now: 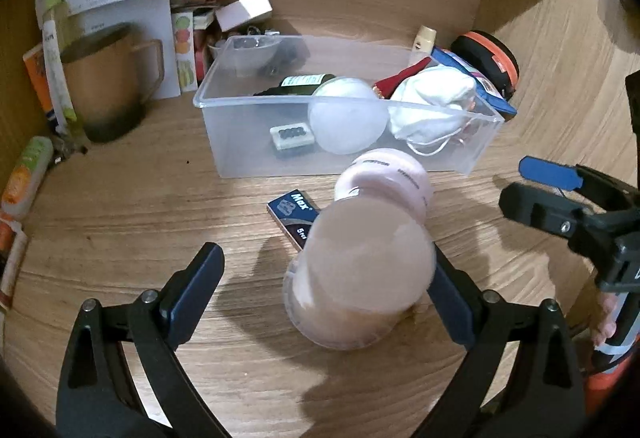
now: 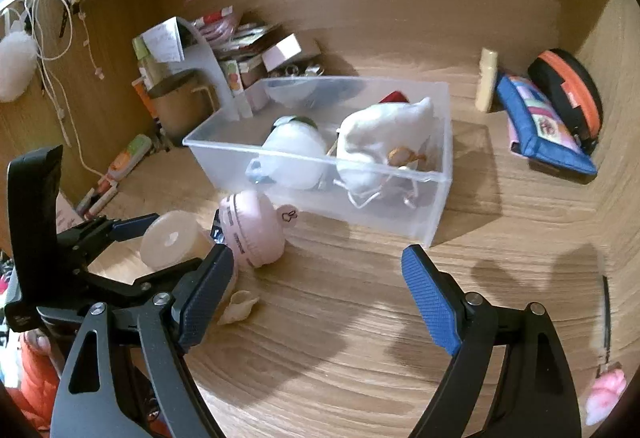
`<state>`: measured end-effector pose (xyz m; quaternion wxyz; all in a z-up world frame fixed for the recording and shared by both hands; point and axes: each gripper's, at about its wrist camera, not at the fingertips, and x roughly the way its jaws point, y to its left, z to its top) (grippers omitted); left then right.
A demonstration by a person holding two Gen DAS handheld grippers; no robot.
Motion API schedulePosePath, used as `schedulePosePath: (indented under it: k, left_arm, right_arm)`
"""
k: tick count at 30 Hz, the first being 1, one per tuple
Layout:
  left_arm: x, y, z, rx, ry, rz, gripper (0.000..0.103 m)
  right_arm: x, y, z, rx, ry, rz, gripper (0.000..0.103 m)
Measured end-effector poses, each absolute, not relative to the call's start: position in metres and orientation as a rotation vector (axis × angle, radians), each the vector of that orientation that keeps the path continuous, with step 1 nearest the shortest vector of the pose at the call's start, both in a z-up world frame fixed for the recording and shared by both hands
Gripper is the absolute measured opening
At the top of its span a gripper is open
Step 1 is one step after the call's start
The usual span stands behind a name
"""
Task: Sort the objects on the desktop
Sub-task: 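Grasp the white cylinder with the left gripper while the right gripper grasps the pink compact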
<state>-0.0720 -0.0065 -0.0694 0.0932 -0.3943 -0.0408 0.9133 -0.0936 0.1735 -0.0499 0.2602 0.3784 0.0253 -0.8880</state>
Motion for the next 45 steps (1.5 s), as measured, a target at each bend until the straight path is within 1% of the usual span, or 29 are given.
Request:
schedulePosePath:
  k: [4, 5, 6, 9, 13, 19, 24, 31, 32, 34, 36, 45]
  left_arm:
    - [-0.070, -0.007, -0.070, -1.143, -0.133, 2.695, 0.091]
    - [-0.070, -0.007, -0.070, -1.138, -0.126, 2.699, 0.088]
    - [-0.070, -0.006, -0.069, -1.131, -0.117, 2.702, 0.080]
    - [-0.072, -0.007, -0.070, -1.139, -0.102, 2.698, 0.067]
    - [-0.073, -0.015, -0.070, -1.140, -0.144, 2.692, 0.061]
    - [-0.073, -0.029, -0.069, -1.132, -0.154, 2.751, 0.060]
    - [-0.072, -0.037, -0.069, -1.129, -0.126, 2.811, 0.058]
    - [-0.074, -0.051, -0.066, -1.121, -0.163, 2.863, 0.057]
    - [-0.074, -0.052, -0.066, -1.121, -0.169, 2.864, 0.057]
    - [-0.075, -0.055, -0.066, -1.120, -0.190, 2.863, 0.057]
    - [-0.075, -0.056, -0.066, -1.119, -0.194, 2.867, 0.057]
    - [-0.075, -0.065, -0.065, -1.127, -0.254, 2.880, 0.057]
  right_arm:
    - [-0.097, 0.161, -0.060, 1.046, 0.091, -2.359, 0.084]
    - [-0.098, 0.157, -0.064, 1.052, 0.101, -2.346, 0.084]
    - [-0.099, 0.154, -0.066, 1.056, 0.106, -2.338, 0.084]
    - [-0.105, 0.147, -0.070, 1.065, 0.107, -2.322, 0.084]
    - [-0.112, 0.139, -0.075, 1.081, 0.098, -2.287, 0.084]
    - [-0.119, 0.122, -0.078, 1.081, 0.132, -2.254, 0.084]
    - [-0.125, 0.106, -0.083, 1.087, 0.193, -2.229, 0.083]
    - [-0.133, 0.093, -0.090, 1.106, 0.229, -2.217, 0.083]
    - [-0.135, 0.090, -0.091, 1.114, 0.229, -2.214, 0.081]
    - [-0.137, 0.089, -0.093, 1.117, 0.220, -2.208, 0.069]
    - [-0.139, 0.088, -0.094, 1.123, 0.202, -2.188, 0.060]
    - [-0.130, 0.093, -0.086, 1.059, 0.186, -2.239, 0.059]
